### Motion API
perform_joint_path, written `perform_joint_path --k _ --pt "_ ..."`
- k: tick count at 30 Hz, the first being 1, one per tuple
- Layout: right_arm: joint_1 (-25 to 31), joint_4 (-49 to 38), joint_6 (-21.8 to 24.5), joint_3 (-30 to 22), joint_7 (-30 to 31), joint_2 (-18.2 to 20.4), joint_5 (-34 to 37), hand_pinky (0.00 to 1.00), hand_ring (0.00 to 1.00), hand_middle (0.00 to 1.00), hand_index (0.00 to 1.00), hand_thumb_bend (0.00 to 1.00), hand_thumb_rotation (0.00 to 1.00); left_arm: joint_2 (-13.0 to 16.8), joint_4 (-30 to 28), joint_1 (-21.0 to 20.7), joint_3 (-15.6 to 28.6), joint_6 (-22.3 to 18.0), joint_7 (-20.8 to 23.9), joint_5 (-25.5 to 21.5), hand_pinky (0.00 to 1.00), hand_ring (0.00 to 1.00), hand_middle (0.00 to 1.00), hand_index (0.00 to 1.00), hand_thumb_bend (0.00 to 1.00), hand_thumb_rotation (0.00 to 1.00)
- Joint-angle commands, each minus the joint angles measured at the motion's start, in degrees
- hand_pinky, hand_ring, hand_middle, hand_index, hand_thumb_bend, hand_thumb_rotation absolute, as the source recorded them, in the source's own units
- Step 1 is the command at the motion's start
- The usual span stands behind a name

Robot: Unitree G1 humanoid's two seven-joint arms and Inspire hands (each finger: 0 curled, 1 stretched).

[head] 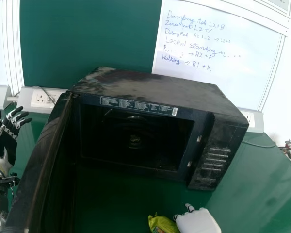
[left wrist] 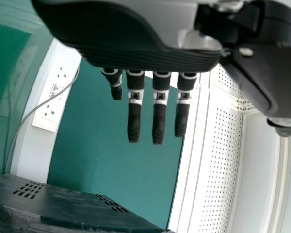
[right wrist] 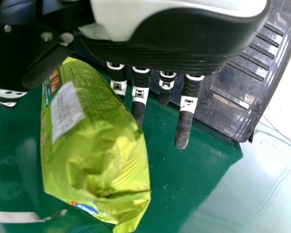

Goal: Put biscuit inside oven

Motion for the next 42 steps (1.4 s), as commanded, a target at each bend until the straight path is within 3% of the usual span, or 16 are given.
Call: perform_joint_path --k 1,3,5,10,13,16,21,42 --pt "0.8 2.5 0.3 0.6 -1.7 0.1 -0.9 0.48 0.61 0.66 0.70 0.73 0.18 0.2 -0.9 -0.2 0.5 0.4 0.1 -0.8 0.65 0.68 0.72 0.76 0.71 0.52" --pt "0.8 3.5 0.7 0.9 -2.9 0.0 -1.1 0.47 0.58 0.63 0.67 0.67 0.14 0.2 -1.0 -0.1 0.5 0.4 0.1 -0.6 0.65 0.68 0.72 0.76 0.71 0.52" --pt "0.8 4.4 1.2 1.2 -4.1 0.1 -1.2 0.46 0.53 0.58 0.64 0.66 0.17 0.2 -1.0 -0.2 0.6 0.4 0.2 -0.6 0.65 0.68 0.72 0.76 0.70 0.52" --pt "0.1 6.3 2.2 2.9 -6.1 0.2 -2.7 0.36 0.43 0.47 0.60 0.72 0.19 0.3 -0.5 -0.3 0.5 -0.1 -0.3 -0.4 0.66 0.69 0.72 0.77 0.70 0.53" --pt "0.2 7.1 3.1 3.8 -8.0 0.5 -3.5 0.35 0.41 0.43 0.51 0.57 0.15 0.3 -0.8 -0.3 0.6 0.2 -0.1 -0.4 0.66 0.69 0.73 0.77 0.70 0.53" --pt "0.2 7.1 3.7 4.7 -8.8 0.4 -4.8 0.35 0.39 0.41 0.49 0.53 0.14 0.4 -1.2 -0.3 0.6 0.7 0.4 -0.4 0.66 0.69 0.72 0.77 0.71 0.53" --pt "0.3 6.8 4.6 5.4 -8.9 0.3 -5.1 0.31 0.38 0.40 0.49 0.53 0.14 0.3 -1.2 -0.4 0.6 0.7 0.3 -0.6 0.65 0.68 0.72 0.77 0.70 0.52" --pt "-1.4 4.4 5.7 4.4 -5.0 0.1 -2.0 0.34 0.38 0.42 0.49 0.53 0.14 0.3 -1.2 -0.6 0.5 0.6 0.1 -0.5 0.66 0.69 0.73 0.76 0.72 0.52"
